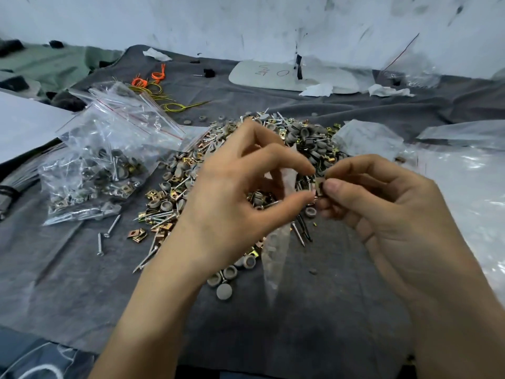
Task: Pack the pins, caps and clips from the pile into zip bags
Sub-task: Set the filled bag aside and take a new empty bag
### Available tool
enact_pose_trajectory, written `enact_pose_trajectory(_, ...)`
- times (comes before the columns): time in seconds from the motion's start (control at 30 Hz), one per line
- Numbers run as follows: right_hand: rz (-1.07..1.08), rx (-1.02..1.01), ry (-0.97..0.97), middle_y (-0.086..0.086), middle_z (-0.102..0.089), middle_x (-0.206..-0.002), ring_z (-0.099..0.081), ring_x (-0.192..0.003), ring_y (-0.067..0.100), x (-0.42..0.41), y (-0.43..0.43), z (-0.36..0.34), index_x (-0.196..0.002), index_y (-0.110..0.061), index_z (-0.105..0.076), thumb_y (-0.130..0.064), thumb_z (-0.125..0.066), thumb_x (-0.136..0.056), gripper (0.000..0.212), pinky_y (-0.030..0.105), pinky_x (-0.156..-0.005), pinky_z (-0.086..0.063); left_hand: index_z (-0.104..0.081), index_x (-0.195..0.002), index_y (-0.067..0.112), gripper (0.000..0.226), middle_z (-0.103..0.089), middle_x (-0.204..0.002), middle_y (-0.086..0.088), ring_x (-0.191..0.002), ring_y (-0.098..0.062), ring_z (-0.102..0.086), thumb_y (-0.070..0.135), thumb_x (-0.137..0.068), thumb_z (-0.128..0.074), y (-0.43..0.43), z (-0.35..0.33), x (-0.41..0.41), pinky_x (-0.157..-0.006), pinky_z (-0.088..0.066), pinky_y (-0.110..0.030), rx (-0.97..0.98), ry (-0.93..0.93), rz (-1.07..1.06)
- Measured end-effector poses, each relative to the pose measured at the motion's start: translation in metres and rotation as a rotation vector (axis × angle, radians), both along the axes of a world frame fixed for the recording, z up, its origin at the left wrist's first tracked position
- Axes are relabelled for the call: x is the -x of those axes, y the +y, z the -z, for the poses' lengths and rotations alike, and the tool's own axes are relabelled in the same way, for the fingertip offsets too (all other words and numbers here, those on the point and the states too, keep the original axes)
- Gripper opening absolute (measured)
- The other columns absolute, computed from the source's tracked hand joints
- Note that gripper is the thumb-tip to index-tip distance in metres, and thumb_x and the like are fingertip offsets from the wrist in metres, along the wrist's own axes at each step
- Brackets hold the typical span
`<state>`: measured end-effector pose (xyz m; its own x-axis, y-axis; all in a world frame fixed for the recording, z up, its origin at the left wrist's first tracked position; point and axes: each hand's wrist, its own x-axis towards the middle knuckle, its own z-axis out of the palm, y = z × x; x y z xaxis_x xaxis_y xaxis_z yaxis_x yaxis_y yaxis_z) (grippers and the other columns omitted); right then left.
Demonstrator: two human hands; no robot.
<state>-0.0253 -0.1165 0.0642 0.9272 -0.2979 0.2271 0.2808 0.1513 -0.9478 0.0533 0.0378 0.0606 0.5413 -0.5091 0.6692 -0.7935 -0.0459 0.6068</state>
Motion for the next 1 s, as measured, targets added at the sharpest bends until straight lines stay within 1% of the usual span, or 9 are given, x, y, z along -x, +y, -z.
enact_pose_trajectory(0.13, -0.04, -0.044, 0.002, 0.008, -0.069, -0.067, -0.066, -0.058, 0.015, 0.001, 0.001, -0.001, -0.072, -0.015, -0.074, -0.017, -0.071, -0.059, 0.014, 0.018, -0.056, -0.052, -0.067, -0.1, 0.023, 0.021, -0.049, -0.099, 0.001, -0.082, -0.011, -0.06, 0.026, -0.08, -0.076, -0.003, 0.0, 0.002, -0.07, -0.059, -0.031, 0.01, -0.002, 0.009)
enact_pose_trajectory(0.3, -0.023, -0.105, -0.016, 0.009, -0.068, -0.065, -0.066, -0.057, 0.015, 0.001, 0.003, -0.001, -0.07, -0.012, -0.072, -0.017, -0.072, -0.057, 0.014, 0.018, -0.055, -0.052, -0.068, -0.101, 0.024, 0.023, -0.05, -0.099, 0.003, -0.083, -0.004, -0.059, 0.027, -0.08, -0.077, -0.002, 0.001, 0.0, -0.072, -0.058, -0.021, 0.013, -0.002, -0.015)
enact_pose_trajectory(0.43, -0.021, -0.13, -0.035, 0.007, -0.068, -0.066, -0.066, -0.059, 0.014, -0.001, 0.006, 0.0, -0.071, -0.013, -0.073, -0.018, -0.073, -0.056, 0.016, 0.018, -0.056, -0.053, -0.068, -0.101, 0.024, 0.02, -0.05, -0.098, 0.006, -0.08, -0.003, -0.059, 0.029, -0.082, -0.069, -0.002, 0.001, 0.001, -0.07, -0.058, -0.023, 0.03, -0.004, -0.035)
enact_pose_trajectory(0.53, -0.014, -0.016, -0.028, 0.007, -0.073, -0.074, -0.07, -0.067, 0.016, -0.001, 0.009, 0.0, -0.076, -0.015, -0.073, -0.016, -0.079, -0.057, 0.021, 0.02, -0.062, -0.054, -0.069, -0.1, 0.023, 0.018, -0.052, -0.095, 0.006, -0.08, -0.008, -0.06, 0.028, -0.083, -0.071, -0.002, 0.001, 0.0, -0.067, -0.058, -0.032, 0.047, -0.008, -0.078)
enact_pose_trajectory(0.63, 0.029, 0.071, -0.019, 0.005, -0.074, -0.076, -0.071, -0.067, 0.014, -0.001, 0.012, -0.001, -0.079, -0.015, -0.071, -0.018, -0.075, -0.058, 0.021, 0.019, -0.062, -0.055, -0.07, -0.097, 0.023, 0.017, -0.053, -0.092, 0.006, -0.079, -0.009, -0.058, 0.022, -0.081, -0.075, -0.003, 0.001, -0.001, -0.063, -0.054, -0.033, 0.059, -0.016, -0.114)
enact_pose_trajectory(0.7, 0.032, 0.078, -0.01, 0.006, -0.074, -0.076, -0.071, -0.065, 0.015, -0.001, 0.014, -0.002, -0.079, -0.015, -0.071, -0.018, -0.074, -0.059, 0.02, 0.018, -0.061, -0.055, -0.07, -0.097, 0.023, 0.016, -0.054, -0.091, 0.006, -0.079, -0.008, -0.058, 0.022, -0.081, -0.073, -0.002, 0.001, -0.001, -0.062, -0.053, -0.029, 0.061, -0.022, -0.117)
enact_pose_trajectory(0.83, 0.025, 0.061, 0.009, 0.009, -0.074, -0.076, -0.07, -0.063, 0.016, -0.001, 0.016, -0.002, -0.083, -0.014, -0.07, -0.014, -0.078, -0.06, 0.024, 0.018, -0.059, -0.054, -0.071, -0.095, 0.021, 0.015, -0.053, -0.09, 0.008, -0.079, -0.004, -0.056, 0.023, -0.081, -0.073, -0.002, 0.001, -0.003, -0.065, -0.046, -0.013, 0.058, -0.048, -0.109)
enact_pose_trajectory(0.9, 0.029, 0.052, 0.029, 0.01, -0.073, -0.075, -0.069, -0.061, 0.016, -0.002, 0.015, 0.001, -0.086, -0.013, -0.073, -0.008, -0.082, -0.062, 0.026, 0.019, -0.059, -0.053, -0.074, -0.095, 0.015, 0.015, -0.053, -0.089, 0.005, -0.076, -0.005, -0.057, 0.021, -0.082, -0.074, -0.002, 0.002, -0.003, -0.064, -0.048, -0.016, 0.054, -0.075, -0.103)
enact_pose_trajectory(1.0, 0.036, 0.074, 0.051, 0.008, -0.073, -0.071, -0.067, -0.06, 0.015, -0.004, 0.016, 0.004, -0.085, -0.015, -0.076, -0.009, -0.067, -0.066, 0.022, 0.02, -0.058, -0.052, -0.077, -0.093, 0.008, 0.018, -0.053, -0.089, 0.0, -0.073, -0.013, -0.058, 0.023, -0.083, -0.076, -0.005, 0.006, -0.004, -0.061, -0.052, -0.028, 0.05, -0.121, -0.109)
